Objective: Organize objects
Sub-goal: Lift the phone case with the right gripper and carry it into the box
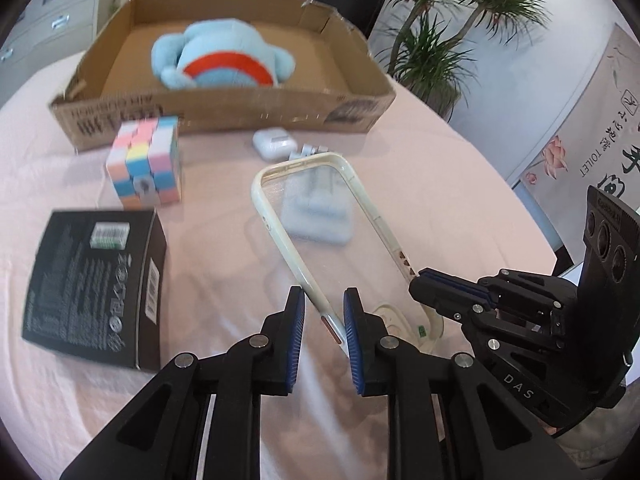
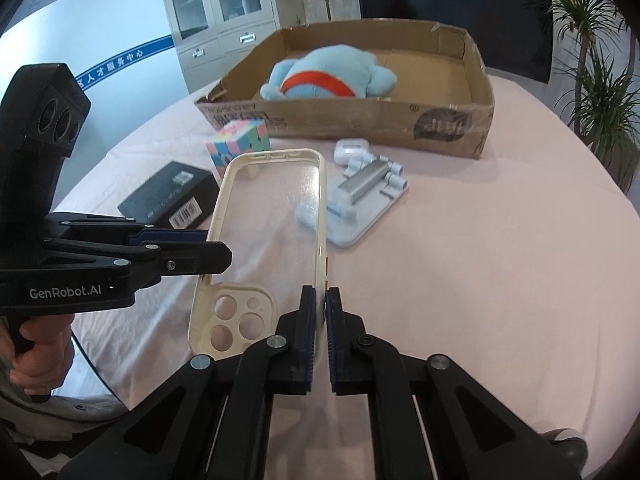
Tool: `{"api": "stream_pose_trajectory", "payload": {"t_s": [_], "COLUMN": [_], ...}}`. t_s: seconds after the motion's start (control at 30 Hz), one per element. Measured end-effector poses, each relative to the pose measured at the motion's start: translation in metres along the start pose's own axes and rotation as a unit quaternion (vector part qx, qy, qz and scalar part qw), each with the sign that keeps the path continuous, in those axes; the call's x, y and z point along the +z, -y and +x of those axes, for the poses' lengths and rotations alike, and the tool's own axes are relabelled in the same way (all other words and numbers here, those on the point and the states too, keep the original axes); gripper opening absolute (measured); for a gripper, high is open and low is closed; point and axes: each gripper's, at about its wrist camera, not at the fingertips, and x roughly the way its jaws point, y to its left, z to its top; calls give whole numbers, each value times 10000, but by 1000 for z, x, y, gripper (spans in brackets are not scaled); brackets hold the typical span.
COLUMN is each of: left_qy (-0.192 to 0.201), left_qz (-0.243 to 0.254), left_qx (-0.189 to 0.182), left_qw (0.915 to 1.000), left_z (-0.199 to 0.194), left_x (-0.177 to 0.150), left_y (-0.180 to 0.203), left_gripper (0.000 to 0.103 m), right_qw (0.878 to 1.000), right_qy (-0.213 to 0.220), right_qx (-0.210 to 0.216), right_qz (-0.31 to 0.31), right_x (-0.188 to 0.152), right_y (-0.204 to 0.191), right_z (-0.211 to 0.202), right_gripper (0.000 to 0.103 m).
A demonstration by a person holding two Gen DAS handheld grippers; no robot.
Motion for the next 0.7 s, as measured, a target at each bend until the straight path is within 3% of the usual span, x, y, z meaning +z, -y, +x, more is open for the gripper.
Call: {"api": "stream_pose_trajectory", "payload": {"t_s": [0.33,0.7], "left_qy": [339,546], "left_qz": [254,669], "left_qx": [95,254], "left_qw": [9991,9959], "left_z": [-19,-34], "left_x": [37,102], "left_y": [14,34], "left_gripper": [17,17], "right_qw": [9989,9985], "right_qy": [376,433], "right_qx": [-263,-342], "right_qz": [-70,71], "right_x": [36,93], "right_y": [2,21], "right_z": [-24,-38], "right_gripper": [4,3]}}
